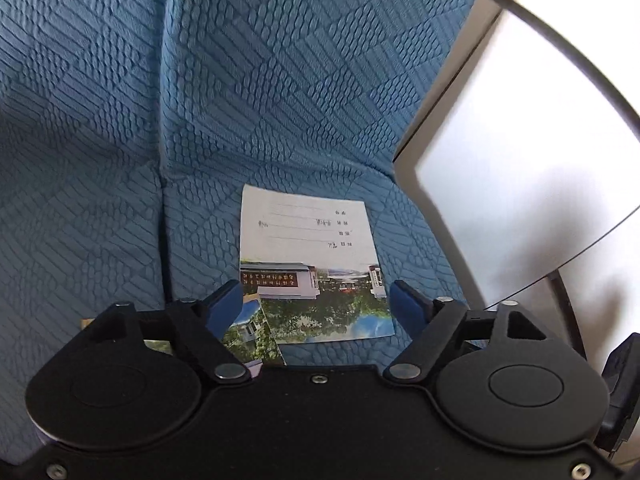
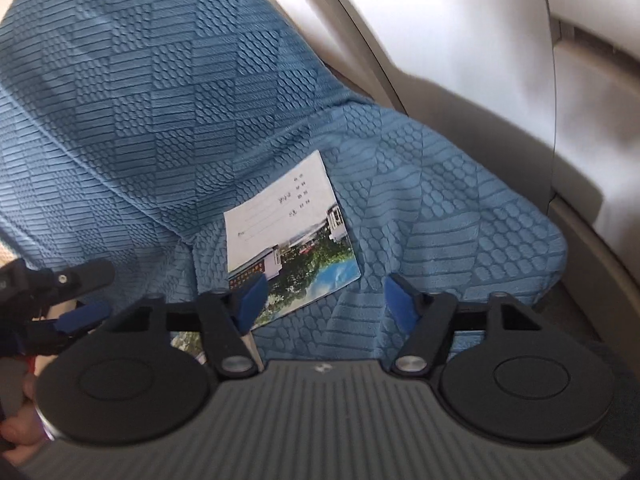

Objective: Organize objects
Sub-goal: 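Lower both open tools around the loose white postcard on the seat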

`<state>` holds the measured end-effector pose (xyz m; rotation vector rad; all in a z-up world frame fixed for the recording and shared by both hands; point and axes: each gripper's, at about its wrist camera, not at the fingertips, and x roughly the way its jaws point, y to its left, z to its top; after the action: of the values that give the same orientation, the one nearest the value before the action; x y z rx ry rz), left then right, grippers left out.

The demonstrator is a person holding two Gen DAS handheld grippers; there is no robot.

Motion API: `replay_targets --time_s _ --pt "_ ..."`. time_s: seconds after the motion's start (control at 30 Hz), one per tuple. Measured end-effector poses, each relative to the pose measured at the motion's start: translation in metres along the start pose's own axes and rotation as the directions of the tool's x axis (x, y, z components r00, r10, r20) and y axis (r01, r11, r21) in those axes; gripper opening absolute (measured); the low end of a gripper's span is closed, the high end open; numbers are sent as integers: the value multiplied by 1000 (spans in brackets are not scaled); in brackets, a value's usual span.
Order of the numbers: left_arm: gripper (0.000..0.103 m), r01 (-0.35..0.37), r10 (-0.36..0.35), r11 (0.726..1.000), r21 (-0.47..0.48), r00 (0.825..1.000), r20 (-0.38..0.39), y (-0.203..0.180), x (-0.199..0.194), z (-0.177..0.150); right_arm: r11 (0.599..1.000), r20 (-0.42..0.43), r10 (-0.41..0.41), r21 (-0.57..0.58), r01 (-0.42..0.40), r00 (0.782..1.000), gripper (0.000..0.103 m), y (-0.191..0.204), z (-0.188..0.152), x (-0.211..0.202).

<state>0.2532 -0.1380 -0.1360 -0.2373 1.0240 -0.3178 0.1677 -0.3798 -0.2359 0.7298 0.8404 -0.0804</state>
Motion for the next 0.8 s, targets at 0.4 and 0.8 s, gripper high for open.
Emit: replay_targets --time_s 0.4,0.8 --pt "20 45 -51 998 -45 985 -162 28 93 11 997 -113 60 60 -54 992 31 -20 13 59" --pt "12 11 -32 996 -83 965 -260 34 139 2 998 -133 -43 -56 36 990 27 -3 18 82"
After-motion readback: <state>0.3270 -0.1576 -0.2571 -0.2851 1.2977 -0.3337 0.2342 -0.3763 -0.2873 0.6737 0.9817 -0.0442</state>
